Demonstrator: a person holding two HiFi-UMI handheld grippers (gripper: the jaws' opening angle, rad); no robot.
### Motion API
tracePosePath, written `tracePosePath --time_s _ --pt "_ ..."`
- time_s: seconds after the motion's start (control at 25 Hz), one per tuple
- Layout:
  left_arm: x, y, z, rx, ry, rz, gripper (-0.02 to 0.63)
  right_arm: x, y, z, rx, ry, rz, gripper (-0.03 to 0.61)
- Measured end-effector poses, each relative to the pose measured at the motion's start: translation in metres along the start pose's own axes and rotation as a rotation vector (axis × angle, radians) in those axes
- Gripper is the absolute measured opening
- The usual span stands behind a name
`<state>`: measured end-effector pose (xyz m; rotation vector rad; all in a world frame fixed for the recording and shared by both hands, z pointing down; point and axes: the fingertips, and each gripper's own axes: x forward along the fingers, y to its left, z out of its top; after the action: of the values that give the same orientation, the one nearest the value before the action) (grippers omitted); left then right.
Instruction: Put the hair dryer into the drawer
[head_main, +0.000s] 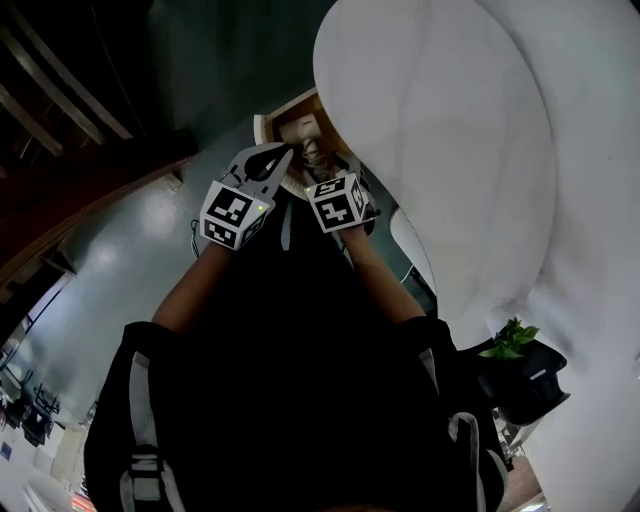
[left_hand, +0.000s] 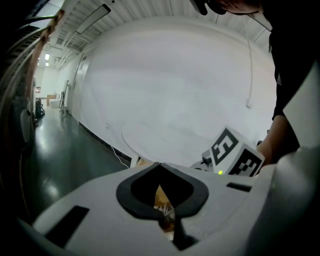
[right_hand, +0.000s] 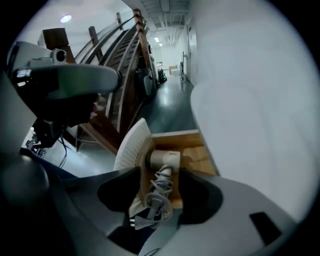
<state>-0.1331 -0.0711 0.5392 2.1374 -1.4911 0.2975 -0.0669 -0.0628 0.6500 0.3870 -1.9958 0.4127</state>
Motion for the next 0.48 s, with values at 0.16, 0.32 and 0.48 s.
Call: tracePosePath --time_s 0.16,0.32,0.48 --pt "-0.007 -0.005 0.021 0.016 -0.039 0.003 0.008 -0.047 -0.007 0.027 0.03 -0.172 -0.063 0.111" --pt "-0.014 -0.013 0.055 0.047 -0.1 0.006 0.008 -0.106 -0.024 0.064 0.138 -0.395 -0.129 0.037" --pt "-0.023 -0.026 0.096 0.1 -0.167 0.023 0.008 -0.169 -0.039 0.093 0.16 -0.582 -0.223 0.025"
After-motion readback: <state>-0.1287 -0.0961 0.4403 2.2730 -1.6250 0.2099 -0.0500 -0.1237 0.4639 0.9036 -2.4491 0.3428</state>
